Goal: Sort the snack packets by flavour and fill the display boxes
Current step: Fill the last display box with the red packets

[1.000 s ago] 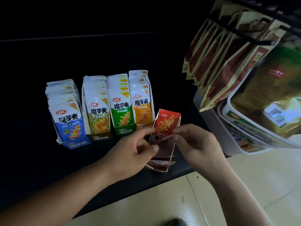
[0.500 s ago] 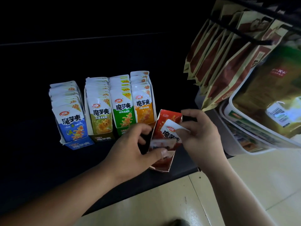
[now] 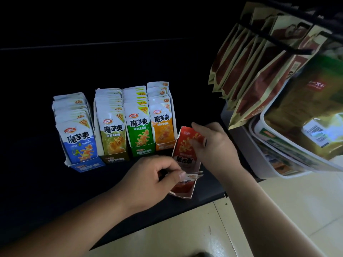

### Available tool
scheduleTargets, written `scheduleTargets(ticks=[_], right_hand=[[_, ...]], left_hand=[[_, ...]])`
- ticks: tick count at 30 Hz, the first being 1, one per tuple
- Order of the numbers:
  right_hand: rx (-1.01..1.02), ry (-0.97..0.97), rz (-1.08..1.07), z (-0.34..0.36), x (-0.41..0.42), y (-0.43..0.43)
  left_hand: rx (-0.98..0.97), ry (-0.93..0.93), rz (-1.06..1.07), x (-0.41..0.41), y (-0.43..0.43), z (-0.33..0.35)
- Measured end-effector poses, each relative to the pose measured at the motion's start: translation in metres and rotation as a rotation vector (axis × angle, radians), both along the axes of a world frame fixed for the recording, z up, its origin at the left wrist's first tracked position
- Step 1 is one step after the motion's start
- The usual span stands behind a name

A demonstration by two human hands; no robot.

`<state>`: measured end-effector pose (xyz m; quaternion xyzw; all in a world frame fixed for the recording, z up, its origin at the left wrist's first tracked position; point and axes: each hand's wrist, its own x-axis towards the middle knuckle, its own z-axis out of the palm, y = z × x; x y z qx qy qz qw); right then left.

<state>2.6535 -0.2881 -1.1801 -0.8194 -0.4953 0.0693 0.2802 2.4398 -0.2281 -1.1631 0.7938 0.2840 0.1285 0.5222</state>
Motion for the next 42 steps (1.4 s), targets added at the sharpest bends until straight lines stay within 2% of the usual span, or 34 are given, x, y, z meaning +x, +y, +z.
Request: scheduleTargets(ticks=[3, 12, 14, 18, 21, 26, 29, 31, 36, 39, 42], right_hand=[[0.035, -0.138, -0.016, -0.011, -0.013, -0.006], [0.212, -0.140, 0.083, -0.004, -0.007, -0.041], [0.255, -0.019, 0.057, 0.006, -0.012, -0.043], [0.282, 0.432, -0.047, 0.036, -0.016, -0.042], [0.337, 0.529, -0.067, 0.050, -0.017, -0.040], [0.449, 0.757, -0.161, 0.049, -0.025, -0.033], [0.516, 0.940, -0.218, 0.051, -0.033, -0.030], [0.499, 0.956, -0.218, 0.048, -0.035, -0.030], [0.235, 0.951, -0.235, 0.034, -0.032, -0.041], [0.355, 0.963, -0.230, 0.032, -0.034, -0.048], [0.495, 0.944, -0.227, 0.039, -0.029, -0.050]], left_hand=[[-0.004, -0.016, 0.023, 0.000, 0.002, -0.003], [-0.042, -0.041, -0.001, -0.002, -0.001, -0.005], [-0.068, -0.036, -0.001, -0.003, -0.002, -0.004], [-0.133, -0.043, 0.125, 0.002, -0.001, -0.005], [-0.206, -0.019, 0.249, 0.014, 0.005, -0.005], [-0.097, 0.018, 0.202, 0.027, 0.010, -0.006], [-0.134, 0.006, 0.205, 0.031, 0.009, -0.006], [-0.182, -0.017, 0.216, 0.032, 0.009, -0.002], [-0.411, -0.132, 0.318, 0.034, 0.010, 0.010], [-0.413, -0.078, 0.297, 0.034, 0.005, 0.005], [-0.297, 0.015, 0.269, 0.026, 0.000, -0.001]])
